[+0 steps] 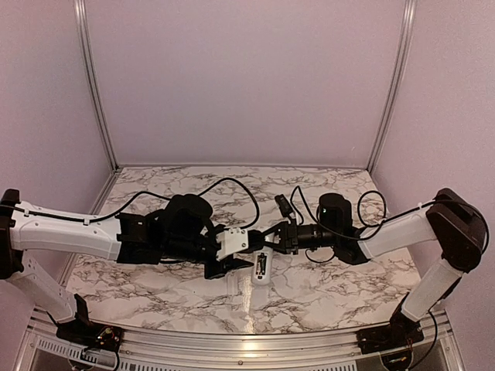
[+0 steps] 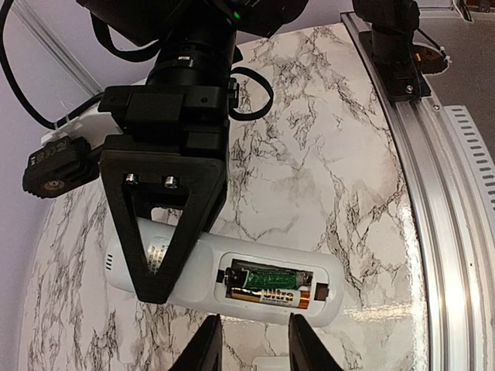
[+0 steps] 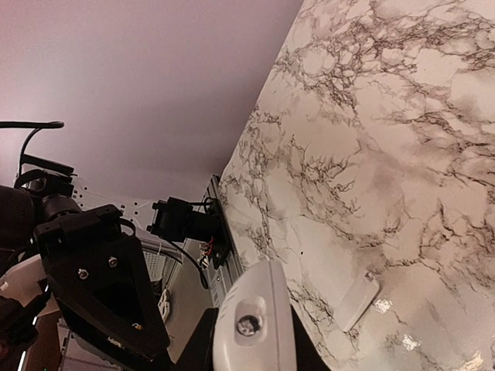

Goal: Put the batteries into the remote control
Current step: Load the battery into the battery compartment.

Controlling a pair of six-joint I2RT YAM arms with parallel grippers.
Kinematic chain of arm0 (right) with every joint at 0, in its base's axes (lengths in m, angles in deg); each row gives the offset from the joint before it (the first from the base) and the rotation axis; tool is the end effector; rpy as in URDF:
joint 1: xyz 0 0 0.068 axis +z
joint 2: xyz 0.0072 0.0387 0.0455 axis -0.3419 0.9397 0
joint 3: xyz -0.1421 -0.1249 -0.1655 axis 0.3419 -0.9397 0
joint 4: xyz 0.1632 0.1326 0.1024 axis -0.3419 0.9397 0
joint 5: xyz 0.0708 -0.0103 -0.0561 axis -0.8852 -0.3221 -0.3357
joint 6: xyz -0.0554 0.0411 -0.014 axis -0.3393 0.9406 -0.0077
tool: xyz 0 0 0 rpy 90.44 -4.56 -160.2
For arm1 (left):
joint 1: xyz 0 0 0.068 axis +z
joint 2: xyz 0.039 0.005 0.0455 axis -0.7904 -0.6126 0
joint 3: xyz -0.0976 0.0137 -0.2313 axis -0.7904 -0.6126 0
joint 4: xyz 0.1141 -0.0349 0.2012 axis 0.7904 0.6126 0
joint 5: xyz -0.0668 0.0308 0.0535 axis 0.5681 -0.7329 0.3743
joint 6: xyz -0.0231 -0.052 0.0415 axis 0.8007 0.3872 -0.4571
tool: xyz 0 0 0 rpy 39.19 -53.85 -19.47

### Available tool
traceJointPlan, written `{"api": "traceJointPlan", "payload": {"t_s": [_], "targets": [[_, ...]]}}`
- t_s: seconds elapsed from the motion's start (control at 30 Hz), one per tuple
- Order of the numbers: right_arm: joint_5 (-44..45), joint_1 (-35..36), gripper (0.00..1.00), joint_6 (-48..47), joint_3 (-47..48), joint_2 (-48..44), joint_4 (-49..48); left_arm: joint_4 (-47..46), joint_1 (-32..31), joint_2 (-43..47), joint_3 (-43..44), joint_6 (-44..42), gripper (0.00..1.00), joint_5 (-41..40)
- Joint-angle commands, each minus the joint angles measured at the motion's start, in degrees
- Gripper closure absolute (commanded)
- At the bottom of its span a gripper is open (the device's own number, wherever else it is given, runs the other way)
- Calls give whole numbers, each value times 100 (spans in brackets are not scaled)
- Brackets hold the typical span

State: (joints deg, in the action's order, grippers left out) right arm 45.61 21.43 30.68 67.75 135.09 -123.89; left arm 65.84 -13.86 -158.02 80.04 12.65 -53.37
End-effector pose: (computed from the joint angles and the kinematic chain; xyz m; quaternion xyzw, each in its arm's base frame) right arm 0.2068 0.2358 0.1836 -0.1437 0.7520 0.6225 0.1625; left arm 0.1262 -0.3022 0.2317 0.6573 0.5742 -0.2106 0.4403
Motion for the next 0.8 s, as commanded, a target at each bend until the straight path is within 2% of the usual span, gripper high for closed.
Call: {"api": "traceJointPlan", "payload": {"t_s": [0.0, 0.77], "targets": [[-125, 124, 100, 184, 162, 153, -461, -10, -34, -191, 272, -28, 69, 41], [-97, 287, 100, 240, 199, 223, -607, 220, -53, -643, 588, -98, 77, -129]]}}
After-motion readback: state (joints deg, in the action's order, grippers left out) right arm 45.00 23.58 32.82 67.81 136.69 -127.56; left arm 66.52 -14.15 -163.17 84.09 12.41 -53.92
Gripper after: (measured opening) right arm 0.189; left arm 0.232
